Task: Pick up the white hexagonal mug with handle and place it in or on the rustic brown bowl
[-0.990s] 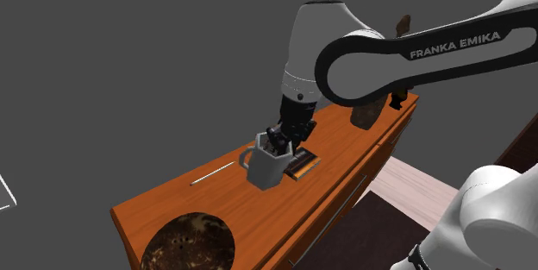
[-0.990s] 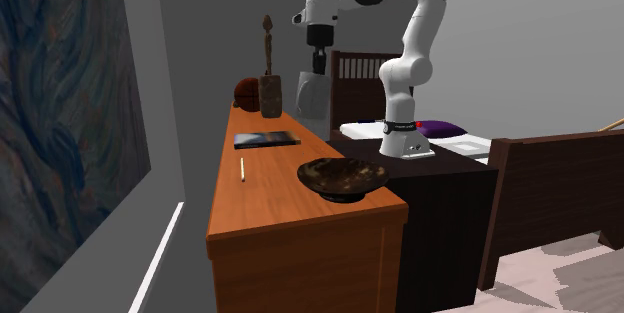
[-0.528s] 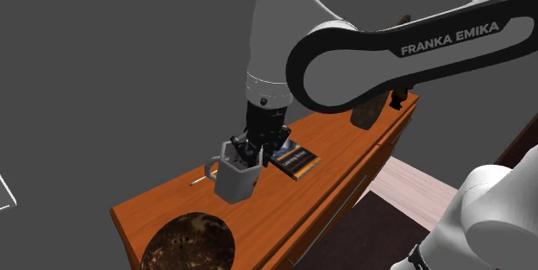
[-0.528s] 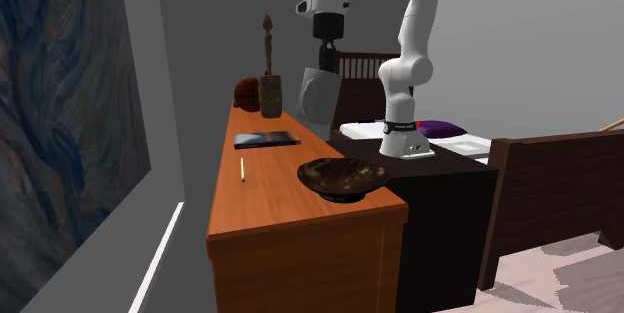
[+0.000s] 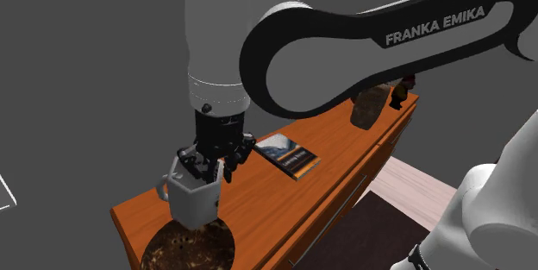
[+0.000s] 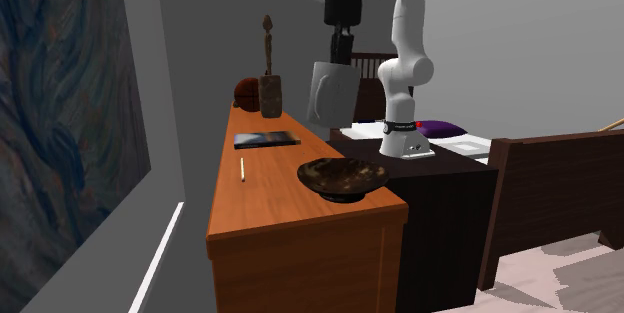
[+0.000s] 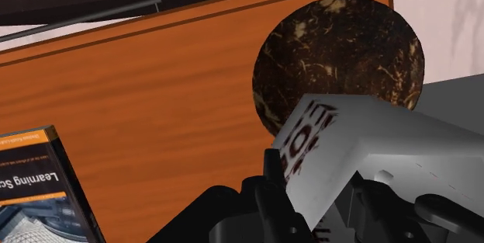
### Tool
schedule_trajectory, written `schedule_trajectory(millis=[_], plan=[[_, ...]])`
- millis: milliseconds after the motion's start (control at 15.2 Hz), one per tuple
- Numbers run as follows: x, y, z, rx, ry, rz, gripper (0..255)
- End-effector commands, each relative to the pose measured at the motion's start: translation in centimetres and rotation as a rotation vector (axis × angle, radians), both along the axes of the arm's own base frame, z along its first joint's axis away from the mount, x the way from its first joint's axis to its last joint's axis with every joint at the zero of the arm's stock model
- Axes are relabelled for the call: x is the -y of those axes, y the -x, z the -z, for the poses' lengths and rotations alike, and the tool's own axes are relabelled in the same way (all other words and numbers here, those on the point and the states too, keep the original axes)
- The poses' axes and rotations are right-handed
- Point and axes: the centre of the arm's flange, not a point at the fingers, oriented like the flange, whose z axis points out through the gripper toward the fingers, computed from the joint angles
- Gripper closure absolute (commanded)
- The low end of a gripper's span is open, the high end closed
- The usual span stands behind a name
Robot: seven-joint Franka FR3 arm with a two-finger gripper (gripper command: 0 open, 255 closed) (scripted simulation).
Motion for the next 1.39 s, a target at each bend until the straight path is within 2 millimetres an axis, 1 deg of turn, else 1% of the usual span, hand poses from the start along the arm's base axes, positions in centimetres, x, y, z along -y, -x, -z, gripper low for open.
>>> schedule_trajectory(millis=[0, 1188, 1320], plan=[[-1.5, 0.0, 0.3, 0.001, -0.001, 0.003, 255], [-1.5, 0.0, 9.9, 0.001, -0.001, 0.003, 255], [-1.5, 0.0, 9.9, 0.001, -0.001, 0.003, 255]])
